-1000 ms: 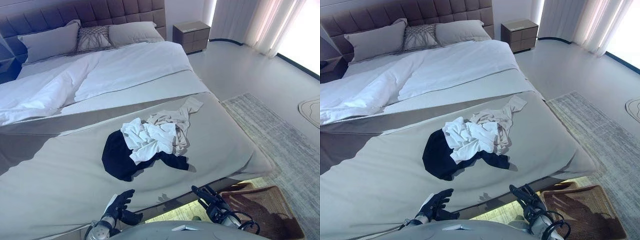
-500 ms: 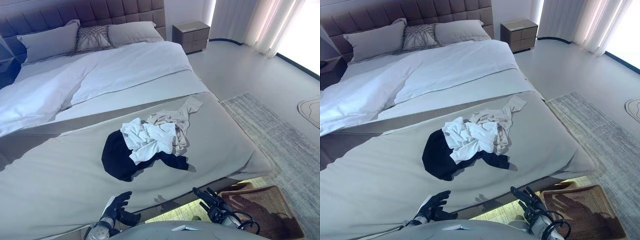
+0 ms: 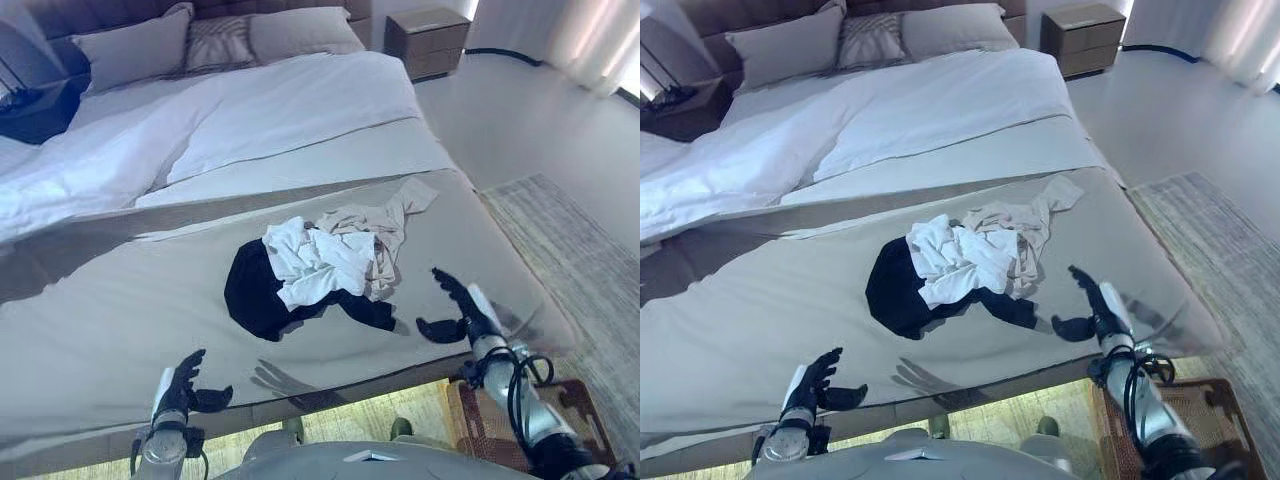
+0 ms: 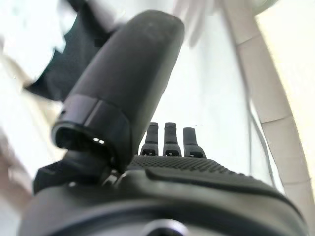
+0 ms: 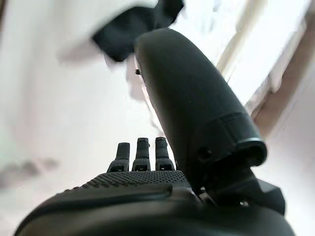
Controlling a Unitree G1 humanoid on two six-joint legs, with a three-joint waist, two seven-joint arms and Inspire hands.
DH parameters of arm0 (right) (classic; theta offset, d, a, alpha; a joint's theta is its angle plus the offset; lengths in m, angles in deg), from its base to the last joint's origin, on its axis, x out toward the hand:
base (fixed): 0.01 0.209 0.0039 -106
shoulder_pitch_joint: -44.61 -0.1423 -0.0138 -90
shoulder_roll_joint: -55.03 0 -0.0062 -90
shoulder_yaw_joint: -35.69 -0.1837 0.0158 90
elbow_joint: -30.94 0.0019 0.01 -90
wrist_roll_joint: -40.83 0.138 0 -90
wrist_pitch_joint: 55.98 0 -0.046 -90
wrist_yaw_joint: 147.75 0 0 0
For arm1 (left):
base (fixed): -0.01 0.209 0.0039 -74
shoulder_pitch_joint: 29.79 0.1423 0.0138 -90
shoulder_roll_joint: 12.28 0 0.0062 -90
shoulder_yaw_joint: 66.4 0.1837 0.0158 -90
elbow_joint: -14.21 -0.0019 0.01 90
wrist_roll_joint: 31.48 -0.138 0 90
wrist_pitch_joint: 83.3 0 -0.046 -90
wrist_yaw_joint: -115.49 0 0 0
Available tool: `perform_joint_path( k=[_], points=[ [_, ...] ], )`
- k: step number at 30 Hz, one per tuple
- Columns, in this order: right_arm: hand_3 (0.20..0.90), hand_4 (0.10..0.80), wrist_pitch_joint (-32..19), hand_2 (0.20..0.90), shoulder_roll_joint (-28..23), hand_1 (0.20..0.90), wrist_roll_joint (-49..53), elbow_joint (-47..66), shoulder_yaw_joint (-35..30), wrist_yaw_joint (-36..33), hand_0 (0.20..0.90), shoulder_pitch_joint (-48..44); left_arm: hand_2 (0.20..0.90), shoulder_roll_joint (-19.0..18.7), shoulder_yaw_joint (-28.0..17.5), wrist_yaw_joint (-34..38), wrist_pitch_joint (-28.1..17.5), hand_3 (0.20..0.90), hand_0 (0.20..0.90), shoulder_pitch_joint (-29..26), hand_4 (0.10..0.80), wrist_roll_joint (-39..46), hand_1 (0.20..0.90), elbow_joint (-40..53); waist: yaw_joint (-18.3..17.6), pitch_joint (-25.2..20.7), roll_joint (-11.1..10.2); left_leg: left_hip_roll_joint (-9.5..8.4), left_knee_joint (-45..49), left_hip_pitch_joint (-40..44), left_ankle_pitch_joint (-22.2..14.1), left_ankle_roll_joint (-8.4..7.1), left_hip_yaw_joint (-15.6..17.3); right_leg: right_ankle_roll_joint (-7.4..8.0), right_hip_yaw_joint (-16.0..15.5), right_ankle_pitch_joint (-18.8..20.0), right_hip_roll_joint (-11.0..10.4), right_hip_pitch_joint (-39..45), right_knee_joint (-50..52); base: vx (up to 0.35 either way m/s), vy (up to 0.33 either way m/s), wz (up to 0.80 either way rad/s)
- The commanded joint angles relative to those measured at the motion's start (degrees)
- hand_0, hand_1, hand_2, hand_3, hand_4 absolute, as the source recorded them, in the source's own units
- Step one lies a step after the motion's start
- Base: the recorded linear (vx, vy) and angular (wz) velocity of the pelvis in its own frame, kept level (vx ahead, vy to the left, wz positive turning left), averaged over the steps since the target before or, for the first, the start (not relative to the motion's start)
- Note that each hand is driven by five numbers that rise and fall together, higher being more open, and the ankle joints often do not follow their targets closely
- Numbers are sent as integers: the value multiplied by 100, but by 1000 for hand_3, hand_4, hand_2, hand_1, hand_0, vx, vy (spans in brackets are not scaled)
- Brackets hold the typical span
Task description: Pick up the clothes from the bed and place them into the basket
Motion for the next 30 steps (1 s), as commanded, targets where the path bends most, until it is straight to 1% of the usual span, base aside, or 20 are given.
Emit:
perform_joint_path(
  k=[1,3,4,8,9,12,14,15,16,17,18,19,22,23,25,27,30],
  points=[
    [900,800,-24,900,-335,900,-699,624,26,-409,900,-1258,900,-483,-167,0,-472,900,900,-530,800,248,900,328,318,243,-291,-75,584,-30,-822,14,-153,-232,-319,-506,-115,-261,619,-14,-47,35],
    [900,800,158,900,-514,900,-901,631,137,-430,900,-1674,900,-515,-88,0,-523,900,900,-626,800,363,900,442,389,314,-303,-85,690,-168,-834,8,-198,-254,-341,-525,-126,-380,702,-59,-23,19],
    [900,800,304,900,-617,900,-1045,614,236,-450,900,-2044,900,-546,-31,-26,-557,900,900,-724,800,461,900,524,431,402,-302,-97,772,-295,-837,5,-243,-277,-351,-542,-134,-497,786,-160,-20,9],
    [900,800,1002,900,-1013,900,-1531,412,776,-623,900,-3547,900,-738,341,-176,-723,900,900,-1189,800,805,900,947,658,987,-238,-129,1250,-927,-847,10,-494,-420,-396,-728,-161,-1076,1433,-244,-30,22],
    [900,800,1071,900,-1045,900,-1629,338,854,-649,900,-3717,900,-758,392,-196,-758,900,900,-1255,800,839,900,988,688,1048,-222,-136,1284,-1020,-818,14,-537,-441,-415,-726,-163,-1159,1490,-144,-26,28],
    [900,800,1292,900,-1294,900,-1629,-161,1248,-670,900,-4446,900,-820,617,-357,-871,900,900,-1388,800,1050,900,1233,893,1381,-118,-182,1559,-1296,-844,13,-703,-549,-521,-886,-199,-1399,1930,-76,-24,21],
    [900,800,1362,900,-1355,900,-1649,-278,1370,-613,900,-4628,900,-838,664,-401,-893,900,900,-1421,800,1113,900,1332,952,1455,-79,-207,1642,-1392,-846,22,-739,-587,-570,-937,-232,-1498,2093,-55,10,31],
    [900,800,1447,900,-1431,900,-1680,-437,1500,-590,900,-4878,900,-892,767,-382,-923,900,900,-1495,800,1177,900,1503,1021,1589,-28,-259,1852,-1607,-864,40,-792,-628,-636,-982,-328,-1698,2361,-78,24,41],
    [900,800,1469,900,-1441,900,-1709,-473,1527,-558,900,-4931,900,-902,795,-374,-951,900,900,-1519,800,1194,900,1534,1037,1616,-16,-274,1908,-1659,-876,46,-803,-640,-650,-998,-351,-1745,2422,-102,28,38],
    [900,800,1563,900,-1484,900,-1701,-657,1670,-552,900,-5164,900,-963,890,-342,-944,900,900,-1566,800,1269,900,1800,1115,1765,43,-338,2229,-1901,-939,83,-854,-703,-709,-1073,-460,-1954,2785,-48,19,24],
    [900,800,1584,900,-1484,900,-1694,-695,1701,-556,900,-5220,900,-978,907,-330,-942,900,900,-1574,800,1291,900,1865,1128,1798,55,-355,2305,-1954,-959,95,-859,-715,-719,-1092,-485,-1998,2863,17,-4,25],
    [900,800,1689,900,-1473,900,-1728,-788,1762,-527,900,-5350,900,-1011,933,-322,-944,900,900,-1575,800,1314,900,2031,1173,1888,71,-386,2585,-2045,-1177,89,-896,-697,-658,-1295,-539,-2096,3168,42,-13,21],
    [900,800,1876,900,-1464,900,-1668,-1019,1885,-549,900,-5646,900,-1088,1006,-304,-932,900,900,-1605,800,1357,900,2345,1250,2052,130,-416,2934,-2304,-1284,162,-894,-754,-680,-1414,-656,-2355,3599,1,11,18],
    [900,800,1874,900,-1462,900,-1665,-1026,1893,-551,900,-5657,900,-1087,1002,-304,-930,900,900,-1605,800,1357,900,2348,1248,2050,127,-418,2946,-2317,-1291,164,-892,-753,-675,-1422,-662,-2370,3615,-12,21,11],
    [900,800,1940,900,-1430,900,-1458,-1246,1937,-547,900,-5933,900,-1148,1068,-275,-905,900,900,-1600,800,1413,900,2633,1305,2155,183,-479,3291,-2591,-1395,215,-871,-794,-685,-1503,-736,-2613,3981,-8,25,3],
    [900,800,1970,900,-1402,900,-1460,-1386,1960,-498,900,-6080,900,-1208,1093,-293,-909,900,900,-1523,800,1519,900,2924,1338,2157,232,-559,3718,-2963,-1568,308,-833,-848,-643,-1628,-801,-2987,4422,12,38,4],
    [900,800,2005,900,-1420,900,-1521,-1396,1987,-468,900,-6157,900,-1258,1121,-284,-901,900,900,-1478,800,1591,900,3153,1342,2157,250,-614,4083,-3244,-1721,390,-781,-895,-598,-1742,-850,-3263,4763,16,44,6]
  ],
)
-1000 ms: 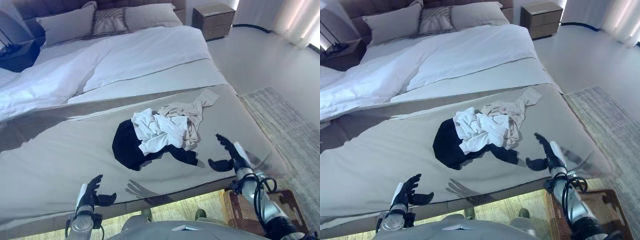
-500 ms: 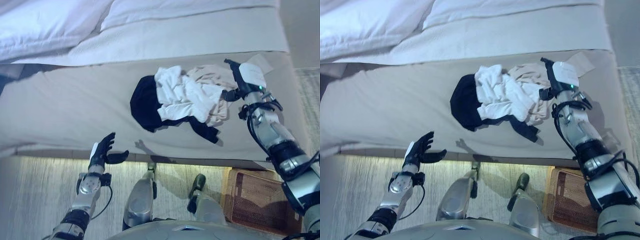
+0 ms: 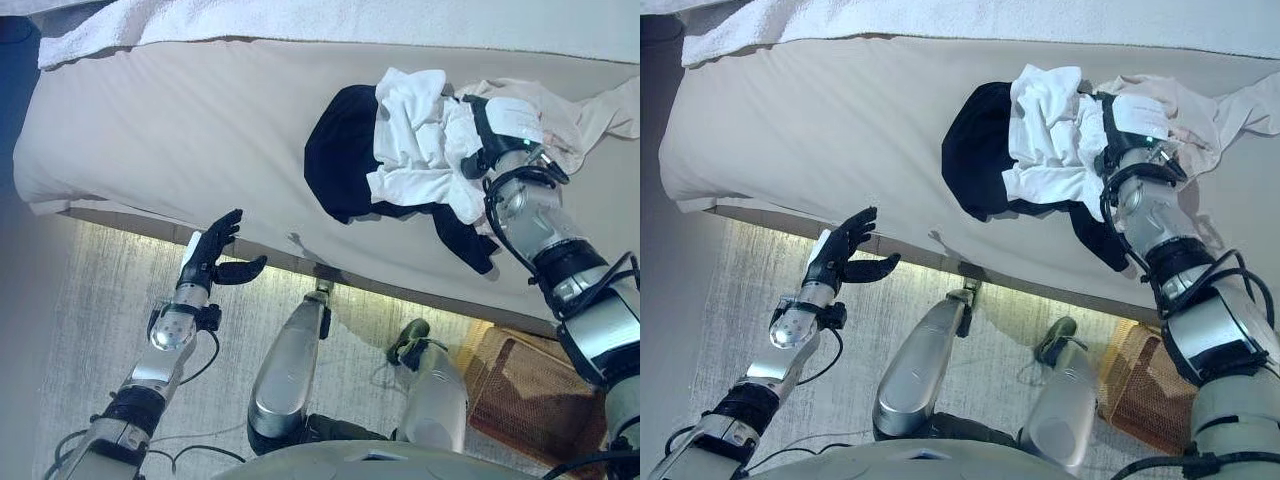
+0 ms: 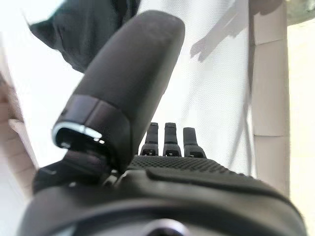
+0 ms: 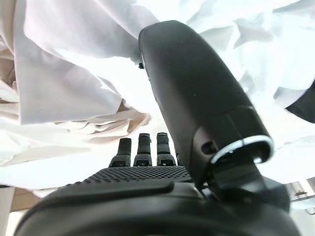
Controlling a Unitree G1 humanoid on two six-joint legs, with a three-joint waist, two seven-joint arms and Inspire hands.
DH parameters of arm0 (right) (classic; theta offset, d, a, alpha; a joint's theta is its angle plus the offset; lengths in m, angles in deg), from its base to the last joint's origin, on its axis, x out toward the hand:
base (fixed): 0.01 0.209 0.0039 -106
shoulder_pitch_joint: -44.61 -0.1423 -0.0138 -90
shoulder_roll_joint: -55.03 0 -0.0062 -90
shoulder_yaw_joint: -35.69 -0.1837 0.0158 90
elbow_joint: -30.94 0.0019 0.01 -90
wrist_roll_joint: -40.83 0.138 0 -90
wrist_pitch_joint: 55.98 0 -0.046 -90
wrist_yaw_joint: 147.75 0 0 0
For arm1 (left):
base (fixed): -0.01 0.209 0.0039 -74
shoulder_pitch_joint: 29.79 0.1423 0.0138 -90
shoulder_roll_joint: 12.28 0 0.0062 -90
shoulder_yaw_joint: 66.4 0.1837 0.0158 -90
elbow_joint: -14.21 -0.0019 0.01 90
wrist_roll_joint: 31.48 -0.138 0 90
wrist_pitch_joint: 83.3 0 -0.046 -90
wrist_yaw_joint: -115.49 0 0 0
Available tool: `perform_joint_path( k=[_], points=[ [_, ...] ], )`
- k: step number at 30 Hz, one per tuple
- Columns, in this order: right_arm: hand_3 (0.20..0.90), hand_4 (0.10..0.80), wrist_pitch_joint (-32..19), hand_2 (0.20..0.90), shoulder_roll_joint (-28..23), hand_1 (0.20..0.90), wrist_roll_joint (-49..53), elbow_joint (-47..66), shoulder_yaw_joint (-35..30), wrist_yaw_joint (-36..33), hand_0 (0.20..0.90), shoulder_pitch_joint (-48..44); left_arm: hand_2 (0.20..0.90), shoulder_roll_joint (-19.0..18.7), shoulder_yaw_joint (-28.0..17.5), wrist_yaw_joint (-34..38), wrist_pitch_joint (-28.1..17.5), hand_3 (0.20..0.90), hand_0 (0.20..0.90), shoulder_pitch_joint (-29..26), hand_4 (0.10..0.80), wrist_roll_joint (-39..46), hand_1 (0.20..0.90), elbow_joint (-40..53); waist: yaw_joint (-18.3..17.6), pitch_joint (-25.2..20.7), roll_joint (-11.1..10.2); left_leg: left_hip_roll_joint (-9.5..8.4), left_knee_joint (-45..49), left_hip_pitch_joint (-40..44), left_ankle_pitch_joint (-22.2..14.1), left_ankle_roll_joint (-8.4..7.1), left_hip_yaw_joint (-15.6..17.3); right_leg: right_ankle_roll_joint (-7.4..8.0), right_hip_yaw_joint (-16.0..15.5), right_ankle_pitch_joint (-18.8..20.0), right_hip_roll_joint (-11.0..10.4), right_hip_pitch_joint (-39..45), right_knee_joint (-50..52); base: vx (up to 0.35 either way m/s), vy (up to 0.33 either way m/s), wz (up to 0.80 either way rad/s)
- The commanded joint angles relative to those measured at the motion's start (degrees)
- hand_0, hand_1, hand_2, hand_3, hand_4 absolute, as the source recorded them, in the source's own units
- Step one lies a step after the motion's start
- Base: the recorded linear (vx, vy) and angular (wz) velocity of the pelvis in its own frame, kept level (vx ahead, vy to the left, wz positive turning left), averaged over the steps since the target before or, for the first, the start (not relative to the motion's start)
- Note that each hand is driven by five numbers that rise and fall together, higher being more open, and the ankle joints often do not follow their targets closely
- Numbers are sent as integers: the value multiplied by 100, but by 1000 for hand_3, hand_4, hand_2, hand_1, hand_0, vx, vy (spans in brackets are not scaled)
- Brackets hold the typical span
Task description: Pick up the clothes from the bed and place them into the basket
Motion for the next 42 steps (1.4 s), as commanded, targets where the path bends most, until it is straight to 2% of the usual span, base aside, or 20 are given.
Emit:
perform_joint_path(
  k=[1,7,8,9,10,11,12,14,15,16,18,20,21,22,32,38,42],
  points=[
    [900,800,-23,900,-420,900,-93,218,110,-264,900,-742,900,-206,-57,162,-447,900,900,213,800,282,900,858,15,-158,173,-57,1386,-486,-1237,154,74,-478,-90,-135,370,-608,797,36,62,1],
    [900,800,73,900,-493,900,-95,119,63,-241,900,-781,900,-317,-25,218,-449,900,900,336,800,368,900,1271,-10,-158,221,-42,2145,-1119,-1487,264,132,-513,75,-333,295,-1289,1531,19,19,2],
    [807,707,81,820,-508,820,-73,32,78,-248,820,-840,900,-341,8,233,-451,900,900,339,800,343,900,1345,-15,-158,245,-35,2272,-1241,-1521,278,124,-521,109,-356,290,-1429,1650,0,0,0],
    [774,674,73,792,-533,792,-25,-67,102,-261,792,-923,900,-375,46,246,-473,900,900,339,800,318,900,1403,-24,-158,272,-31,2358,-1342,-1546,292,121,-527,150,-377,302,-1561,1747,0,0,0],
    [593,493,71,636,-554,636,-16,-112,113,-243,636,-981,900,-403,62,249,-476,900,900,339,800,331,900,1440,-27,-158,289,-27,2410,-1405,-1558,296,126,-530,164,-388,303,-1627,1789,0,0,0],
    [593,493,72,636,-564,636,16,-135,120,-231,636,-1014,900,-414,70,255,-473,900,900,336,800,338,900,1460,-28,-158,297,-27,2437,-1438,-1564,299,128,-533,172,-393,306,-1663,1813,0,0,0],
    [557,457,71,606,-564,606,18,-137,123,-231,606,-1019,900,-413,69,256,-472,900,900,334,800,338,900,1461,-28,-158,296,-27,2440,-1442,-1566,299,130,-533,174,-395,305,-1668,1817,-8,5,-6],
    [595,495,61,639,-613,639,117,-280,141,-148,639,-1175,900,-462,98,257,-453,900,900,330,800,405,900,1538,-43,-158,337,-32,2564,-1610,-1576,311,134,-549,234,-414,342,-1872,1951,-16,1,-6],
    [546,446,49,596,-640,596,137,-290,143,-115,596,-1185,900,-475,87,245,-447,900,900,333,800,435,900,1557,-51,-158,344,-17,2578,-1639,-1567,310,150,-549,237,-416,337,-1905,1976,0,0,0],
    [546,446,49,596,-640,596,138,-290,143,-115,596,-1186,900,-475,86,244,-447,900,900,333,800,435,900,1558,-51,-158,343,-17,2579,-1641,-1567,310,150,-549,238,-417,337,-1907,1977,0,0,0],
    [461,361,-34,524,-698,524,171,-321,180,-74,524,-1209,900,-505,92,229,-461,900,900,334,800,488,900,1551,-71,-158,352,5,2629,-1690,-1561,295,147,-545,256,-414,337,-1968,2022,-19,-28,4],
    [274,174,-44,364,-692,364,137,-288,180,-93,364,-1169,900,-498,97,221,-474,900,900,338,800,496,900,1539,-88,-158,341,9,2656,-1685,-1568,277,136,-542,259,-409,353,-1958,2020,0,0,0],
    [274,174,-32,364,-694,364,105,-248,171,-88,364,-1133,900,-498,92,208,-478,900,900,346,800,499,900,1530,-95,-158,331,18,2664,-1667,-1575,269,131,-546,254,-414,359,-1928,2010,0,0,0],
    [200,100,-50,300,-716,300,122,-246,186,-69,300,-1135,900,-497,89,195,-499,900,900,358,800,504,900,1515,-99,-158,322,25,2650,-1635,-1573,260,124,-546,255,-413,368,-1902,2000,0,0,0],
    [200,100,-122,300,-805,300,97,-234,10,-33,300,-876,900,-497,80,72,-557,900,900,401,800,483,900,1425,-141,-158,208,107,2373,-1170,-1508,175,120,-529,196,-346,430,-1404,1685,0,0,0],
    [200,100,-201,300,-907,300,128,-93,-61,-50,300,-654,900,-458,21,11,-635,900,900,419,800,413,900,1323,-200,-158,82,208,1874,-516,-1371,92,193,-470,129,-184,468,-700,1093,4,0,-6],
    [200,100,-278,300,-971,300,87,15,-198,-120,300,-526,900,-415,16,53,-534,900,900,352,800,282,900,1223,-305,-160,-1,313,1346,168,-1165,-24,272,-406,137,-2,519,0,446,9,23,-11]
  ],
)
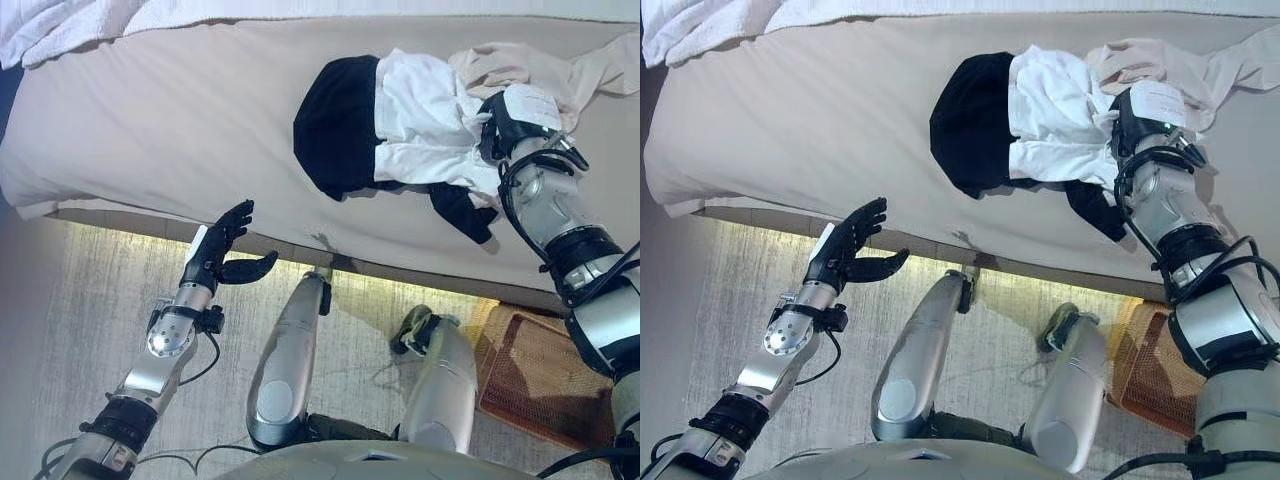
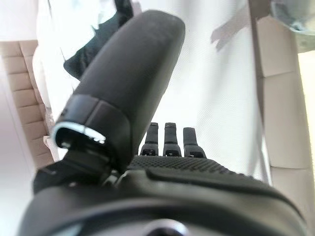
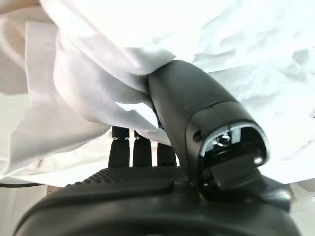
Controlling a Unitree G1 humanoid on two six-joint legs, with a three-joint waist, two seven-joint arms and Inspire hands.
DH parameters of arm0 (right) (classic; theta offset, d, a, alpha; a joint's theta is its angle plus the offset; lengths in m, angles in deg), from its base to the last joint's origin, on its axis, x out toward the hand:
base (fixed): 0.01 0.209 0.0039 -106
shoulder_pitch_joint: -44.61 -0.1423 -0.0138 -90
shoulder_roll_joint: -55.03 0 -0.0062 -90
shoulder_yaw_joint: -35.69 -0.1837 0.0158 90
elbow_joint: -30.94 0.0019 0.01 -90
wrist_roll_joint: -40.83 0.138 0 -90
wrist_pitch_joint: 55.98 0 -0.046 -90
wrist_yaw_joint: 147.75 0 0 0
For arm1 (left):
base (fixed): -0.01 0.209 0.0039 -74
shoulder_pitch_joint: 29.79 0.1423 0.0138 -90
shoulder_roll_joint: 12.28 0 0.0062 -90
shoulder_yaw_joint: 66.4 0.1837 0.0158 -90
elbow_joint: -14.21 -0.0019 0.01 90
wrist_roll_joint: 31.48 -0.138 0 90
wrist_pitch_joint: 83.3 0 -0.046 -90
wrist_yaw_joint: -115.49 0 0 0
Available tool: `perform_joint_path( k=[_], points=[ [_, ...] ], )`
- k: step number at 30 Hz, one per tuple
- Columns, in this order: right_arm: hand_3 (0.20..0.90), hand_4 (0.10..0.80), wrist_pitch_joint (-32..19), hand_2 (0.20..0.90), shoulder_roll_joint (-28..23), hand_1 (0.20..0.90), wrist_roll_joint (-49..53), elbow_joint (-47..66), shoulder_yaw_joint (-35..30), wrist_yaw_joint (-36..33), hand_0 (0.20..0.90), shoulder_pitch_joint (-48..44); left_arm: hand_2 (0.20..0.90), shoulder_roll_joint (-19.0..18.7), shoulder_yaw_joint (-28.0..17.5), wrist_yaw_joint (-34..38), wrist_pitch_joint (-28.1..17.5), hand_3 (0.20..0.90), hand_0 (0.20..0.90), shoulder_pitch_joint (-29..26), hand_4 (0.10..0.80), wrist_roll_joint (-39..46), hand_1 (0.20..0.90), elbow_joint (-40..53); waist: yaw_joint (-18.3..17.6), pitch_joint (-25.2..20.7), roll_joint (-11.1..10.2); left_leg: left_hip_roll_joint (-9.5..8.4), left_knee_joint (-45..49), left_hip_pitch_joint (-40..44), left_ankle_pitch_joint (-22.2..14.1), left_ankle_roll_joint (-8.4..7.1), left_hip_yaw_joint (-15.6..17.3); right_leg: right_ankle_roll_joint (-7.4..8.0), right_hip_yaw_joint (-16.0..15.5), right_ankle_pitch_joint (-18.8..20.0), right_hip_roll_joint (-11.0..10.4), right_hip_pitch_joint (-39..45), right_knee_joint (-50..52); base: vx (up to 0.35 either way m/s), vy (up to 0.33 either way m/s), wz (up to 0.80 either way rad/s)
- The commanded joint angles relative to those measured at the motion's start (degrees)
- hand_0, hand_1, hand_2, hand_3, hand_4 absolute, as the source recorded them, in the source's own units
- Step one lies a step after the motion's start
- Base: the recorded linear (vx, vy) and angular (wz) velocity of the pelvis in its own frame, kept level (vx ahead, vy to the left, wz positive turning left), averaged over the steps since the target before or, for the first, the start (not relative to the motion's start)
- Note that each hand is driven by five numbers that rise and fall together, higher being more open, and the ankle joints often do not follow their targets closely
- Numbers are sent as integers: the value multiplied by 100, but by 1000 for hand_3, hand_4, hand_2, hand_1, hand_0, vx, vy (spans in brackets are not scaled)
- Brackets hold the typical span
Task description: Pick up the clothes from the bed and place them into the basket
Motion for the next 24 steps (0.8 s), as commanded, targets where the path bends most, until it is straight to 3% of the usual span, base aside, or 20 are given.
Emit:
perform_joint_path(
  k=[1,5,12,17,24],
  points=[
    [200,100,-139,300,-795,300,-137,334,-224,-372,300,-496,900,-116,-222,117,-475,900,900,-71,800,-41,900,323,-104,-292,-69,127,142,796,-705,-39,192,-193,-307,545,476,717,-771,19,50,-9],
    [200,100,-267,300,-899,300,-121,469,-380,-425,300,-340,900,-69,-242,207,-293,900,900,-79,800,-106,900,131,-196,-581,-175,167,-438,1230,-431,-62,292,-179,-362,880,555,1187,-1542,6,39,-14],
    [200,100,-536,300,-1321,300,301,1067,-1154,-503,300,72,900,40,-362,54,330,900,900,98,800,-328,900,-380,-438,-1537,-485,337,-1824,2613,-254,-212,607,155,-310,1294,869,2562,-3305,140,4,-19],
    [200,100,-518,300,-1636,300,656,1238,-1478,-691,300,119,900,50,-299,-7,435,900,900,97,800,-390,900,-638,-563,-1918,-614,363,-2186,2991,-213,-229,699,265,-224,1400,938,2869,-3654,73,-13,-10],
    [200,100,-343,300,-2267,300,698,1326,-1750,-800,300,108,900,111,-192,-91,200,900,900,39,800,-457,900,-1049,-864,-2307,-761,383,-2709,3410,-153,-221,917,434,-25,1634,997,3067,-4117,13,5,-11]
  ],
)
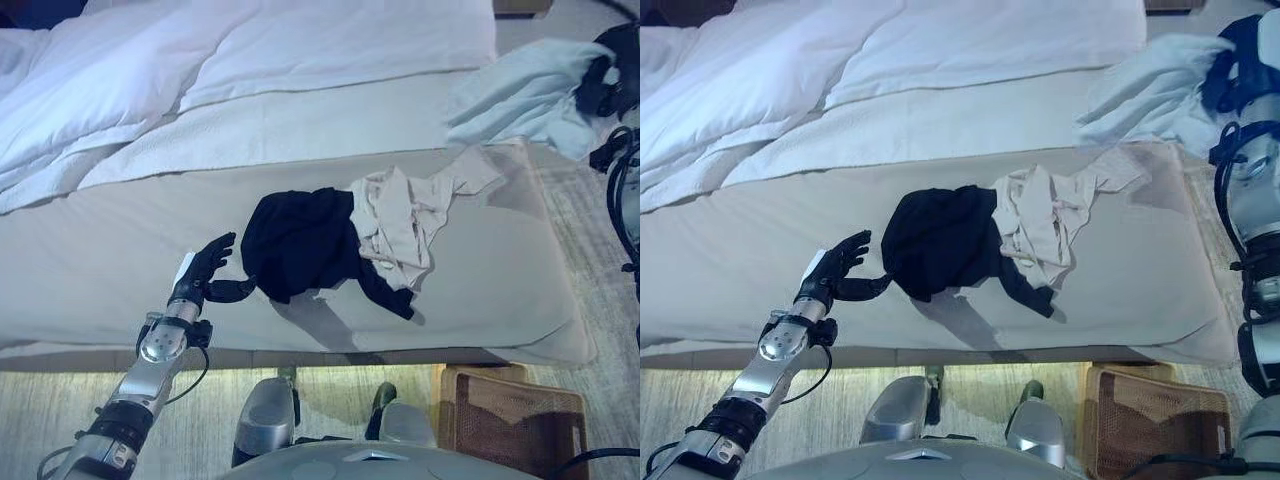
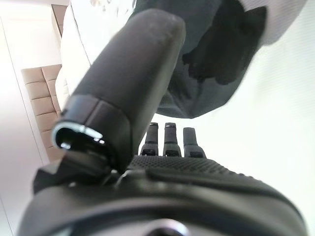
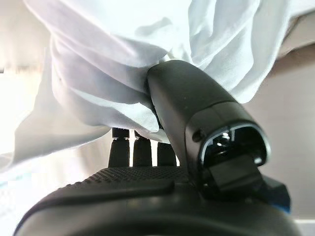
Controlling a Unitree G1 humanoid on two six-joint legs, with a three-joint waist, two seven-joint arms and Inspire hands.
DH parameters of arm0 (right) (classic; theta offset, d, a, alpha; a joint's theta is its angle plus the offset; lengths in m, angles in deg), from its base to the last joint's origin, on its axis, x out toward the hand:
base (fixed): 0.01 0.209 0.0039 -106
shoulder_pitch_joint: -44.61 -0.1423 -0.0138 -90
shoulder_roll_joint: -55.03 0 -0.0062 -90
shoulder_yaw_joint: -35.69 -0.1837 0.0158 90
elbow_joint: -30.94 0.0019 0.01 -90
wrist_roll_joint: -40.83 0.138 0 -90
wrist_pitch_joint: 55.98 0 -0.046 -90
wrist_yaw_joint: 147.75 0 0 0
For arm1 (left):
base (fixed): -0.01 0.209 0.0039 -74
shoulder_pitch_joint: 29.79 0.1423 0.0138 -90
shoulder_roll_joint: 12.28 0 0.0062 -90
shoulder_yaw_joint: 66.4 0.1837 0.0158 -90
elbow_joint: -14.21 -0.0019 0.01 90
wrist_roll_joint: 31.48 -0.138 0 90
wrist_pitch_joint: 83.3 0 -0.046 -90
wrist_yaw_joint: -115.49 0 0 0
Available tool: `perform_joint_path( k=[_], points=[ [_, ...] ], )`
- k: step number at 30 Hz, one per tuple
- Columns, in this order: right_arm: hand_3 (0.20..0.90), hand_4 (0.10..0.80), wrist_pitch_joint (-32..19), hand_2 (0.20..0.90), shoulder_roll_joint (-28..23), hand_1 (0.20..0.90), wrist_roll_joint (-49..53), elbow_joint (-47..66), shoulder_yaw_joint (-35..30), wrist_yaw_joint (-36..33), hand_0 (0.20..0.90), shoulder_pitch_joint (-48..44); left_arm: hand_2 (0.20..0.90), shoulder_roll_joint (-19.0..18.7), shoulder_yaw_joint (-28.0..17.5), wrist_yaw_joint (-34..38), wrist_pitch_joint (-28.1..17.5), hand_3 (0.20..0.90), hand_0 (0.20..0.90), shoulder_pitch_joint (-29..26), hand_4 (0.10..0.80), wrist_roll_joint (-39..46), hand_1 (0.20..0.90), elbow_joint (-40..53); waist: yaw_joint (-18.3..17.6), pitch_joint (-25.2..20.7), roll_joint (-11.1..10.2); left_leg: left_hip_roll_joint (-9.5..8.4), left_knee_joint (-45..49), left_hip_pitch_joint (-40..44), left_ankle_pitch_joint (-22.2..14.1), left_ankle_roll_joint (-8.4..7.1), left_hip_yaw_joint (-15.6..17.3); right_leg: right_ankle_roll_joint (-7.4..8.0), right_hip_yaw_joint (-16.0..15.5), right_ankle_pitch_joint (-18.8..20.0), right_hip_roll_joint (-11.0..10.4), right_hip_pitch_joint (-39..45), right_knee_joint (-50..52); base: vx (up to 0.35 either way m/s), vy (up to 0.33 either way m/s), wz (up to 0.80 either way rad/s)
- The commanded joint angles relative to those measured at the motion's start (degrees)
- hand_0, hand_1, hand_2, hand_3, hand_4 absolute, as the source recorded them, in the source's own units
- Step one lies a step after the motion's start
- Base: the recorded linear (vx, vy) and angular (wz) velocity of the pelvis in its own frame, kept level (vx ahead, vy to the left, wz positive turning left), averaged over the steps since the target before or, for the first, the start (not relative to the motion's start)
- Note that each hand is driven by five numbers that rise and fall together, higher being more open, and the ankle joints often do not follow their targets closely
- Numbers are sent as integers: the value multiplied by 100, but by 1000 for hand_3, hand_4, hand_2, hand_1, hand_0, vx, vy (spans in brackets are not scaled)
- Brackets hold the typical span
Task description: Pick up the clothes from the bed and place them into the basket
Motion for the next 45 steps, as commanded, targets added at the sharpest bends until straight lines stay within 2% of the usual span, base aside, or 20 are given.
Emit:
perform_joint_path(
  k=[1,6,11,13,14,19,25,36,45],
  points=[
    [200,100,-62,300,-806,300,112,303,-174,-516,300,-225,900,-13,106,-8,-607,900,900,99,800,-128,900,-51,-238,-1130,-165,201,342,15,-729,-81,324,37,159,212,174,-434,-45,-9,5,-21],
    [200,100,-3,300,-1141,300,199,289,-448,-436,300,41,900,19,77,24,-760,900,900,-6,800,-189,900,-261,-488,-1234,-215,235,197,167,-759,-70,511,97,368,277,258,-467,-174,-10,-2,-28],
    [200,100,48,300,-1345,300,304,258,-1039,-257,300,701,900,71,23,-6,-984,900,900,-126,800,-262,900,-490,-828,-1289,-270,291,153,317,-834,-46,736,119,698,351,369,-524,-283,-2,6,-35],
    [200,100,-8,300,-1393,300,395,282,-1504,-209,300,1291,900,97,-72,-67,-1039,900,900,-143,800,-288,900,-516,-1038,-1307,-270,318,127,371,-861,-25,836,133,899,385,423,-592,-305,-19,-10,-50],
    [200,100,-6,300,-1391,300,393,299,-1556,-207,300,1344,900,88,-60,-69,-1039,900,900,-148,800,-287,900,-517,-1023,-1315,-277,317,124,365,-858,-25,840,132,904,387,424,-602,-305,-31,-19,-42],
    [200,100,-221,300,-1170,300,523,414,-2816,-123,300,2953,900,150,-178,-176,-1105,900,900,-245,800,-406,900,-538,-1476,-1331,-260,380,74,505,-959,5,1150,192,1228,512,519,-759,-401,-15,-37,-45],
    [200,100,-458,300,-753,300,648,381,-3572,-102,300,4088,900,176,-208,-128,-1021,900,900,-359,800,-442,900,-481,-1790,-1347,-203,425,144,543,-1071,20,1425,214,1506,641,576,-960,-485,-9,-60,-46],
    [200,100,-621,300,-162,300,722,-240,-3505,178,300,4449,900,130,-230,-135,-698,900,900,-533,800,-436,900,-377,-1992,-1297,18,453,190,515,-1111,-16,1632,214,1581,713,604,-1174,-468,-38,-59,-17],
    [200,100,-581,300,200,300,835,-1113,-3001,406,300,4207,900,76,-155,-163,-455,900,900,-752,800,-413,900,-261,-1972,-1208,220,391,185,442,-1082,-26,1644,216,1482,750,570,-1300,-406,-53,-48,11]
  ],
)
